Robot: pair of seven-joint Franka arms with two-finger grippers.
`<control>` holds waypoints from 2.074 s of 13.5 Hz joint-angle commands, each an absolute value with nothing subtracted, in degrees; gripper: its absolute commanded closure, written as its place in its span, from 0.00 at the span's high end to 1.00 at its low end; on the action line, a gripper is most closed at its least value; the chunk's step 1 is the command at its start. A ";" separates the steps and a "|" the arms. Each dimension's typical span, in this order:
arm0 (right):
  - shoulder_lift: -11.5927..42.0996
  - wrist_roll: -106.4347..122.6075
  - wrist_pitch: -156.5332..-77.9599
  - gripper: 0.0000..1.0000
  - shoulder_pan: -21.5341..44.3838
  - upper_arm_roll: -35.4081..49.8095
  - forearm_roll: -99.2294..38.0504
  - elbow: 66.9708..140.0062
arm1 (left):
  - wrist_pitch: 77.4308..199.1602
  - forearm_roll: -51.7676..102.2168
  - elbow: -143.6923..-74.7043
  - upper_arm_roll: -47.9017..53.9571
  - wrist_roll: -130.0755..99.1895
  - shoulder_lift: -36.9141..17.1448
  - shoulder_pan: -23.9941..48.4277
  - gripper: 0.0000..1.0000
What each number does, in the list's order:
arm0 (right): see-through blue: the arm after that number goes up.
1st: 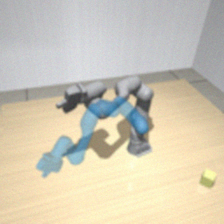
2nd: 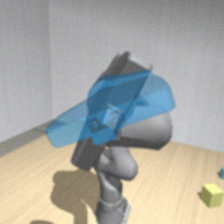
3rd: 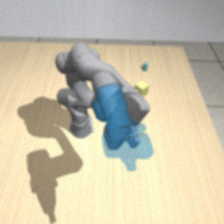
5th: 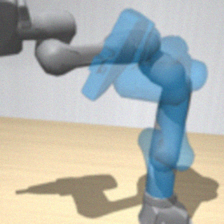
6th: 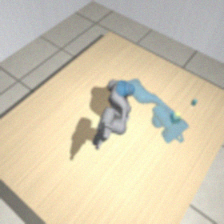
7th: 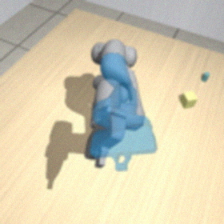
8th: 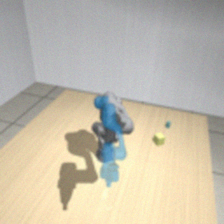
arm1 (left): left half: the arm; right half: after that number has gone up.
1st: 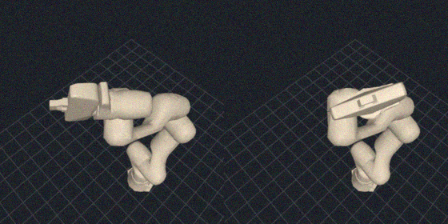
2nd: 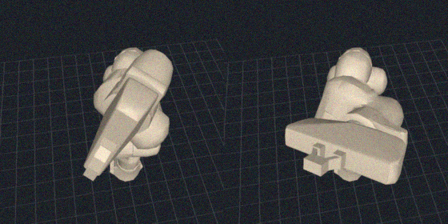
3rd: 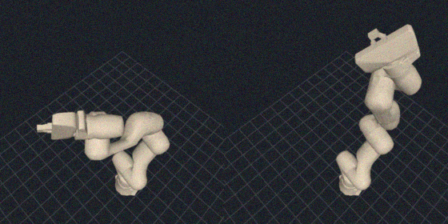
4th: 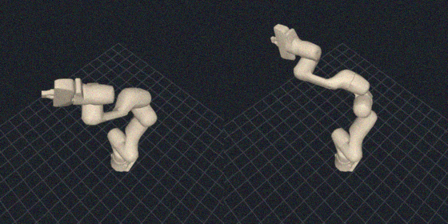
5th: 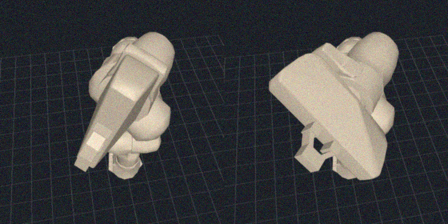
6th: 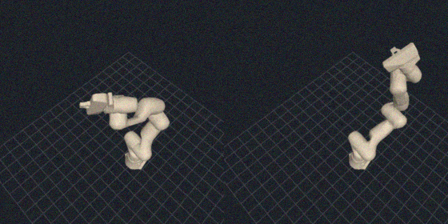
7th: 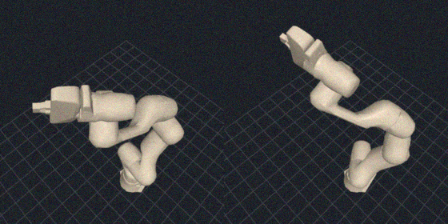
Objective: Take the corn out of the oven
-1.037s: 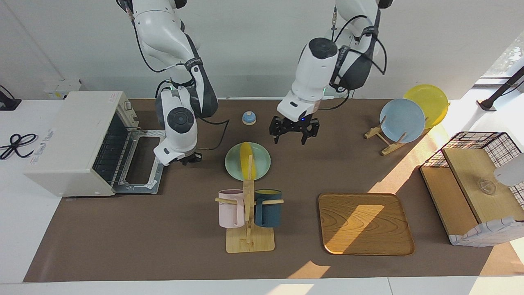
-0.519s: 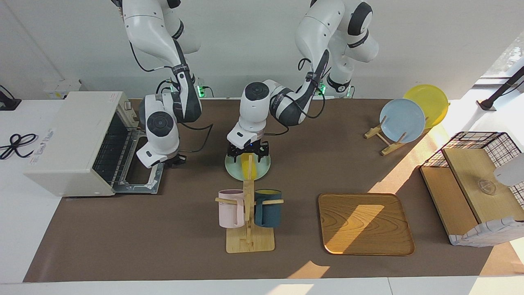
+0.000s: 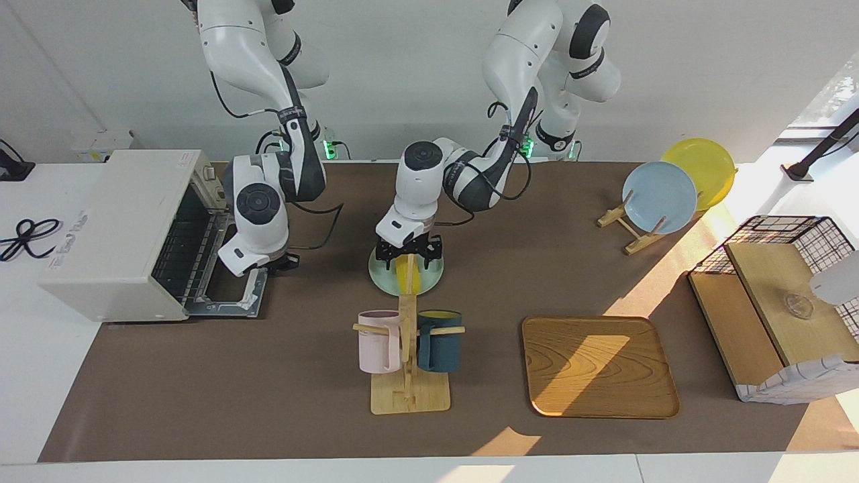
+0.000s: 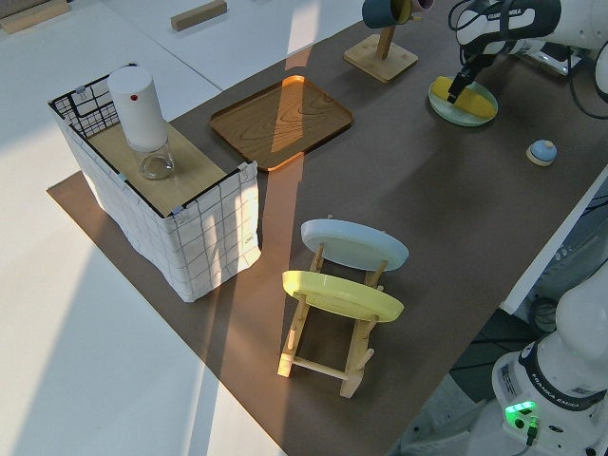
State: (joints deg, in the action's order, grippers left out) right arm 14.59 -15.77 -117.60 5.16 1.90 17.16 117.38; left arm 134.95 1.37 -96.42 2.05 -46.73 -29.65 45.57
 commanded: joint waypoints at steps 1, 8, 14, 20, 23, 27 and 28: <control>10.29 -9.86 -109.72 0.00 3.52 1.58 20.83 113.66 | 136.32 -0.96 -97.91 1.49 -48.43 -29.27 46.32 1.00; 2.82 2.72 -103.80 0.00 -4.12 1.76 19.95 111.53 | 136.32 -2.81 -98.09 1.49 -49.22 -29.09 46.67 1.00; 1.32 5.10 -89.67 0.00 -2.90 2.46 14.69 97.84 | 136.06 -3.52 -98.53 0.71 -49.22 -28.92 46.76 0.37; 1.41 4.75 -87.10 0.73 -2.99 2.02 -0.18 95.54 | 125.88 -3.60 -93.96 -0.62 -46.25 -23.93 41.08 0.00; 1.76 4.75 -86.40 1.00 -2.99 1.93 0.26 94.49 | 117.80 -2.90 -90.47 -0.53 -32.65 -21.00 31.41 0.00; 2.02 4.66 -86.22 1.00 -2.55 2.02 0.70 94.13 | 117.86 0.51 -85.19 -0.26 -18.51 -24.59 19.80 0.00; 2.02 4.66 -86.05 1.00 -2.55 2.11 1.31 94.13 | 117.25 1.31 -81.51 -0.26 -15.33 -27.65 17.86 0.00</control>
State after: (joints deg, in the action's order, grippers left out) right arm 1.11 3.61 -87.68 -2.47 1.99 1.22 95.78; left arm 118.46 -0.59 -88.46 -1.20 -21.10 -22.17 21.47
